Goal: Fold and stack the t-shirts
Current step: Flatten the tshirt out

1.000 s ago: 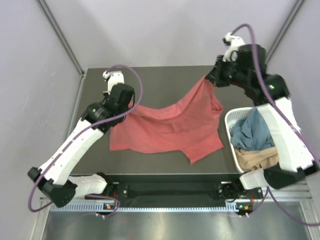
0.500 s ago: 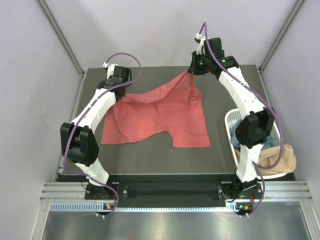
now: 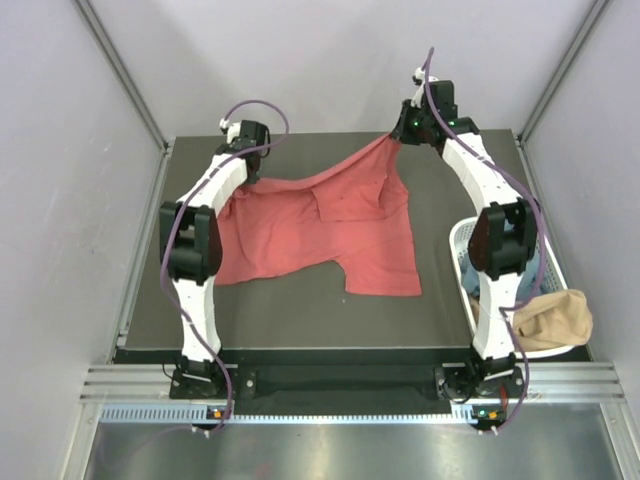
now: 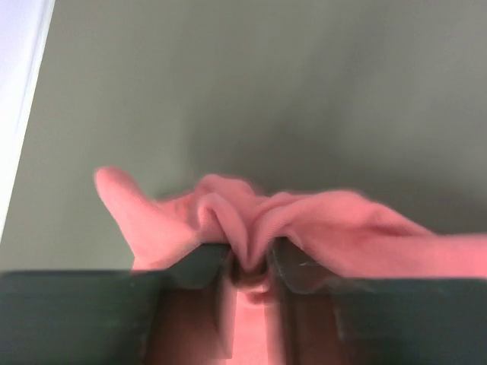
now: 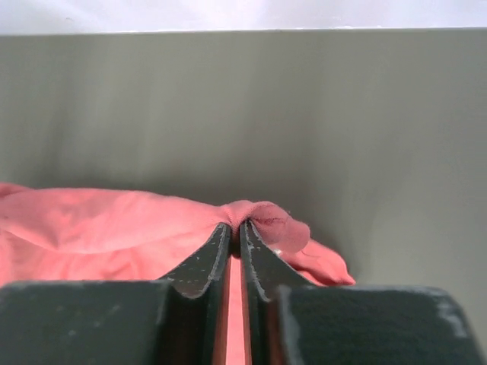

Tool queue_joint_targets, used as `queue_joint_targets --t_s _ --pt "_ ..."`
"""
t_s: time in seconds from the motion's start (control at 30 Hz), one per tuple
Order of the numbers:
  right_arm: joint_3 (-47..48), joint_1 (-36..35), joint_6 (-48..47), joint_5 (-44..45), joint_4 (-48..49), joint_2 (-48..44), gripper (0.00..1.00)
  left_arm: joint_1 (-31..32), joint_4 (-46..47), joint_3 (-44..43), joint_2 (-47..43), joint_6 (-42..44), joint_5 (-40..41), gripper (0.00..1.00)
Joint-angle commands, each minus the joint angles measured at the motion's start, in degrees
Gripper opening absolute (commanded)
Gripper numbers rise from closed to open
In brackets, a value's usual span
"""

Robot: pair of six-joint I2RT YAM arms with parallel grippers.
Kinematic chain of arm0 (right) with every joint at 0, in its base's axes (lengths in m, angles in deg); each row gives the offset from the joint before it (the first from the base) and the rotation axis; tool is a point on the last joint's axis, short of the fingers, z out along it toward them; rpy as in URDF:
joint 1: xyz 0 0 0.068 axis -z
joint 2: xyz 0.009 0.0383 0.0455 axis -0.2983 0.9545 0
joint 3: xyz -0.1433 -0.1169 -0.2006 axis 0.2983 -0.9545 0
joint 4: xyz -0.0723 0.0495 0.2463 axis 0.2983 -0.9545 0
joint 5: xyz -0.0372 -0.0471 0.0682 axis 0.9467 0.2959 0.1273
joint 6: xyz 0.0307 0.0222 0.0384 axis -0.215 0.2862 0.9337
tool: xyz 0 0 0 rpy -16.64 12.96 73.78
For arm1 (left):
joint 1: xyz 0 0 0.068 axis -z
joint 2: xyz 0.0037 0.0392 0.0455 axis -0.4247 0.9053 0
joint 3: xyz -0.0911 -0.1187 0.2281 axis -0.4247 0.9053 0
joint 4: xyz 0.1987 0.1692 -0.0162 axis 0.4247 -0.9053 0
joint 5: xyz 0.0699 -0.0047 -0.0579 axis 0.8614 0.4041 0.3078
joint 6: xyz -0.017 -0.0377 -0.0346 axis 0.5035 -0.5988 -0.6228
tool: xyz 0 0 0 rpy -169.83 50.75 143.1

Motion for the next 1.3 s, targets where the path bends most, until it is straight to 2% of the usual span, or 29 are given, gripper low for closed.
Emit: queue_joint_targets --t_s 0.0,0.03,0.07,0.1,0.17,0.2,0.23,0.3,0.33,0.43,0.53,0.63,0.67,0.7,0.73,0.87,1.07,1.27 --pt "7.3 2.6 2.0 4.0 -1.0 4.7 0.14 -3.1 -6.1 -10.6 5.0 -3.4 2.7 0.45" --pt "10.0 3.1 2.9 6.2 -4.1 7.5 0.33 -3.3 -11.5 -14.5 5.8 -4.2 4.3 0.52" --pt "15.7 3.4 3.6 6.5 -7.5 8.9 0.43 -3.7 -13.3 -15.2 5.8 -5.6 5.1 0.61" --pt "18.0 3.9 4.4 6.7 -14.7 10.1 0.56 -3.9 -14.7 -15.1 5.0 -6.1 5.6 0.74" --pt "17.9 4.0 3.6 7.1 -18.9 10.0 0.61 -4.6 -17.7 -11.0 0.7 -7.4 5.1 0.88" --pt "15.7 3.8 2.3 7.3 -19.9 8.6 0.64 -5.0 -17.9 -8.5 -1.3 -8.8 4.5 0.99" --pt "12.6 3.5 1.4 7.7 -20.5 4.4 0.65 -5.4 -18.2 -2.5 -3.5 -9.6 3.9 0.99" --pt "1.2 2.9 -0.1 7.7 -20.1 -1.0 0.67 -7.0 -18.4 4.0 -10.7 -12.5 0.1 0.98" --pt "-2.9 2.6 -0.8 6.8 -19.5 -6.4 0.67 -7.6 -17.8 10.9 -13.5 -13.0 -1.7 0.94" --pt "-20.0 1.3 -2.3 4.6 -19.1 -16.4 0.64 -10.1 -15.6 22.5 -24.1 -15.1 -11.6 0.85" --pt "-30.4 -0.4 -2.5 -0.1 -17.3 -24.8 0.59 -12.7 -14.8 30.5 -29.4 -16.9 -15.1 0.77" --pt "-36.5 -3.6 -3.7 -1.3 -17.4 -29.4 0.55 -15.8 -13.6 36.9 -31.2 -19.4 -18.3 0.73" --pt "-37.8 -5.0 -4.1 -2.2 -17.5 -31.0 0.53 -17.0 -13.4 38.1 -30.9 -20.0 -20.5 0.67" --pt "-38.8 -5.7 -4.3 -2.7 -17.5 -31.6 0.53 -18.4 -12.4 40.6 -30.7 -20.5 -21.8 0.65" --pt "-41.3 -6.2 -4.3 -2.9 -17.4 -32.3 0.53 -21.1 -11.8 41.7 -29.8 -21.3 -23.1 0.63" --pt "-47.8 -7.4 -3.9 -4.2 -15.6 -35.3 0.52 -25.6 -7.7 45.1 -27.0 -22.3 -27.9 0.61" --pt "-53.1 -7.4 -5.0 -4.7 -14.6 -37.8 0.52 -25.7 -6.1 45.5 -24.7 -24.4 -30.5 0.63" --pt "-55.5 -7.3 -5.2 -4.4 -14.6 -40.1 0.52 -25.8 -6.1 46.8 -23.2 -26.2 -29.0 0.59"
